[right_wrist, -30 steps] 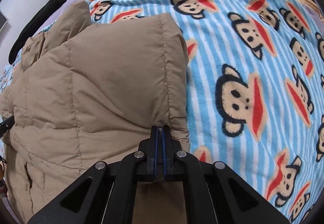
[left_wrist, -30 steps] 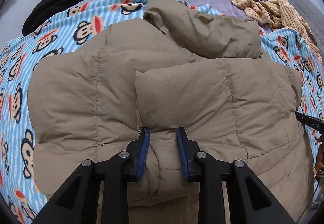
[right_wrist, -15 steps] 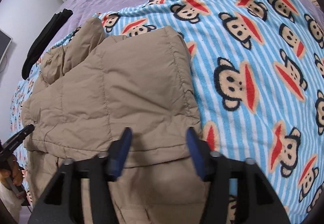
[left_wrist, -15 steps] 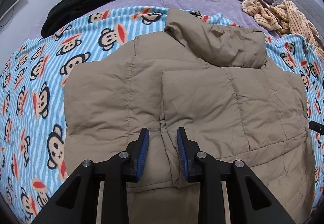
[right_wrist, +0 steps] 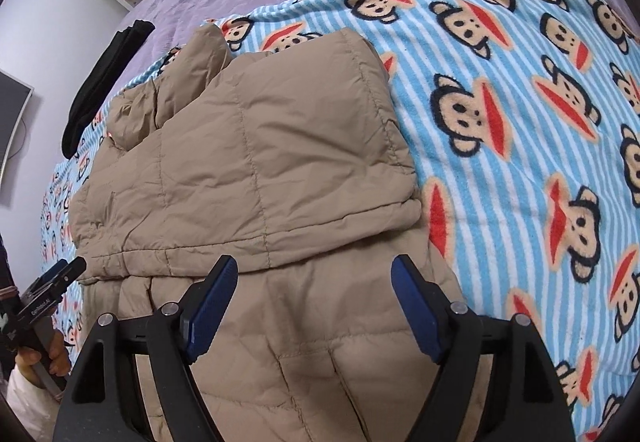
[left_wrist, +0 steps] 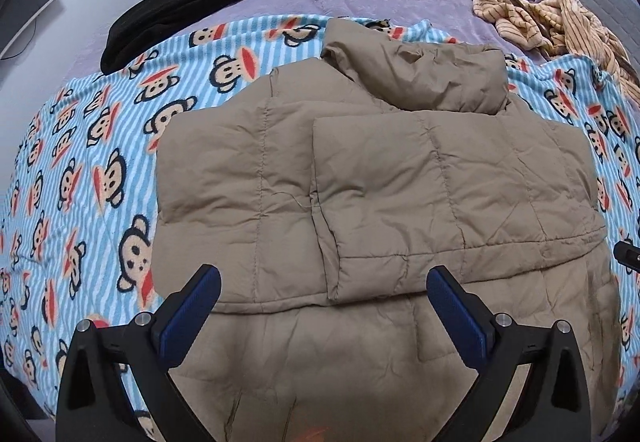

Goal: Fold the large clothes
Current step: 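Grasp the jacket hem with both tools and lift it toward the collar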

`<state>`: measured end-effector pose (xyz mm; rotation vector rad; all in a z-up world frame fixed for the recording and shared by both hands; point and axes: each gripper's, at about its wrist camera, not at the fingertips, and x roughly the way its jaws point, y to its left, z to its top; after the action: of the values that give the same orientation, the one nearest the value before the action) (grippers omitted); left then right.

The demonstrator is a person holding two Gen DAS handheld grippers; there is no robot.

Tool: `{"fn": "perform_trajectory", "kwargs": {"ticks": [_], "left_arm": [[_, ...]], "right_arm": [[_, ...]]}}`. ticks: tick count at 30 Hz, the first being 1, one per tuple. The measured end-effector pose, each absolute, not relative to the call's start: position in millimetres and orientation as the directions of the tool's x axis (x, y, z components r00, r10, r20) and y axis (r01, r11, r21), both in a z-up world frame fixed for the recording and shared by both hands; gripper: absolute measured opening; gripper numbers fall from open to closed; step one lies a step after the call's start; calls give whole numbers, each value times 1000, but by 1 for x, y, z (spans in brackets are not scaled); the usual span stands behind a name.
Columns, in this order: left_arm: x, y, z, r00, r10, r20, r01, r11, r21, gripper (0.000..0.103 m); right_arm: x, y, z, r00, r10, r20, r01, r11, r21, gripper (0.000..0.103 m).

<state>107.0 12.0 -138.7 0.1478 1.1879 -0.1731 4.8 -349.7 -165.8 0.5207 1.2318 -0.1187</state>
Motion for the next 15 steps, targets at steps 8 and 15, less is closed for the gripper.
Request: {"fn": "perform_trajectory", "kwargs": {"ticks": [8, 15], "left_arm": [[82, 7, -118, 353, 5, -936, 184, 980, 75, 103], [60, 8, -102, 301, 1, -953, 163, 985, 53, 103]], "right_arm": [[-25, -348, -138, 360, 181, -915, 359, 878, 316, 85], [-45, -351, -120, 376, 216, -901, 383, 849, 363, 85]]}}
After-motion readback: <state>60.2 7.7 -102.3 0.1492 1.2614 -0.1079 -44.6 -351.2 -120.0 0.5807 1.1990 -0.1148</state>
